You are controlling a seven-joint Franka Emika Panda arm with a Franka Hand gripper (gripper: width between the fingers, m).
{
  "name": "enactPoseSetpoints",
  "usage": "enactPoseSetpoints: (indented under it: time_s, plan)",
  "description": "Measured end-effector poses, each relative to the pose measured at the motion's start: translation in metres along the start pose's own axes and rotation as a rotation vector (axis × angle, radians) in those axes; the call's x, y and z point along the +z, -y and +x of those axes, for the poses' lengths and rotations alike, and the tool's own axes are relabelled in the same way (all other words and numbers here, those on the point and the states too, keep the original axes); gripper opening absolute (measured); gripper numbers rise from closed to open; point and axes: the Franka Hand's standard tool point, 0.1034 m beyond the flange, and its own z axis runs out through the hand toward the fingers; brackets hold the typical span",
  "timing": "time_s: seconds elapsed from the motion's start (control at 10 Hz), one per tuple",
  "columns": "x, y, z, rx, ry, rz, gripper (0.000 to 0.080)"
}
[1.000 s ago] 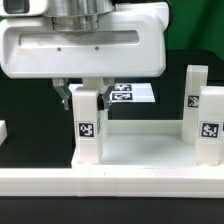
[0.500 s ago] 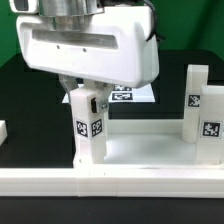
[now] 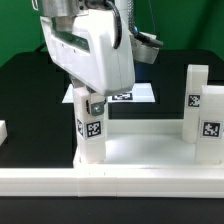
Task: Assemble desk
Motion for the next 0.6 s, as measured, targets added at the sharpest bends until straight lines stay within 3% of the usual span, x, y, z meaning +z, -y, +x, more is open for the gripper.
enactPoseSetpoints:
  time_s: [0.1, 0.2, 0.3, 0.4, 0.6]
  plan:
    - [0.0002, 0.0002, -0.0011, -0.035, 0.0, -0.002, 0.039]
    - [0.0004, 0.0013, -0.0028, -0.086, 0.0, -0.003, 0.0566]
    - [0.0003, 0.0012, -0.0021, -0.24, -0.002, -0.003, 0.0566]
    - [0.0004, 0.0007, -0.0014, -0.337, -0.002, -0.003, 0.0632]
    - [0.0007, 0.0001, -0.0011, -0.539, -0.006, -0.012, 0.0644]
